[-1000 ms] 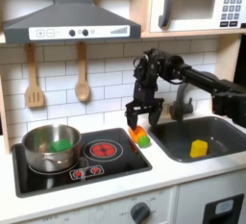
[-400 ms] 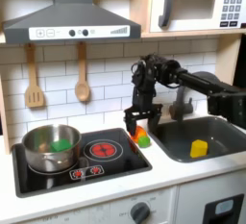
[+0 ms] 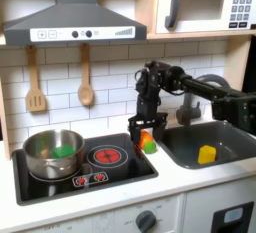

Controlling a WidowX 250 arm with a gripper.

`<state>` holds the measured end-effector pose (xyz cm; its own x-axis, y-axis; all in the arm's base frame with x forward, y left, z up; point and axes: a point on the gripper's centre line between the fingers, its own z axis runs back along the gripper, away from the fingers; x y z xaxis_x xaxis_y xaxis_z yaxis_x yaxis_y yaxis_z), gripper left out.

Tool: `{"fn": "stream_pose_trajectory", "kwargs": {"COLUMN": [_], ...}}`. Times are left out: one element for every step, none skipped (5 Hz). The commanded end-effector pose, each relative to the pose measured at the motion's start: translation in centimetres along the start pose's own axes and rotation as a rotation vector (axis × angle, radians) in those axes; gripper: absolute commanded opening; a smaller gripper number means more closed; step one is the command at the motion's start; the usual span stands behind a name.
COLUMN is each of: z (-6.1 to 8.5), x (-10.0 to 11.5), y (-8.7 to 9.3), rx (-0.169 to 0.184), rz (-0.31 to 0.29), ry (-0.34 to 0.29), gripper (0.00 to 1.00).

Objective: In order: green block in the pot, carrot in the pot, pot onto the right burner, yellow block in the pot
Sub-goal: 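Put the carrot in the pot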

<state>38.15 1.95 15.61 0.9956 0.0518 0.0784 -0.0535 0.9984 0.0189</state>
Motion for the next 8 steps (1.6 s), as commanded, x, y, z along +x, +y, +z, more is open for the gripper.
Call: {"fn": "stream_pose_trajectory", "kwargs": {"z": [-1.0,-1.4,-1.4,-1.3,-1.2,-0.5,-0.7,0.0], "x": [0.3,0.4,0.1,0.2,0.5,0.6,0.5,0.5], "y": [-0.1,-0.3,-0.3,0.1,0.0,0.2,0.4,0.7], "rx": [-0.002,-0.005,-0.013,-0.009,-0.013,-0.015,-0.025,-0.032], "rz": [-0.008,-0.02,-0.01,-0.001,-0.005,0.004,0.015,0.034], "ry": [0.023,0.029,0.031,0.018,0.016,-0.001,0.001,-0.008], "gripper": [1.0,1.0,0.0,0.0,0.0,0.0,0.0,0.0]}}
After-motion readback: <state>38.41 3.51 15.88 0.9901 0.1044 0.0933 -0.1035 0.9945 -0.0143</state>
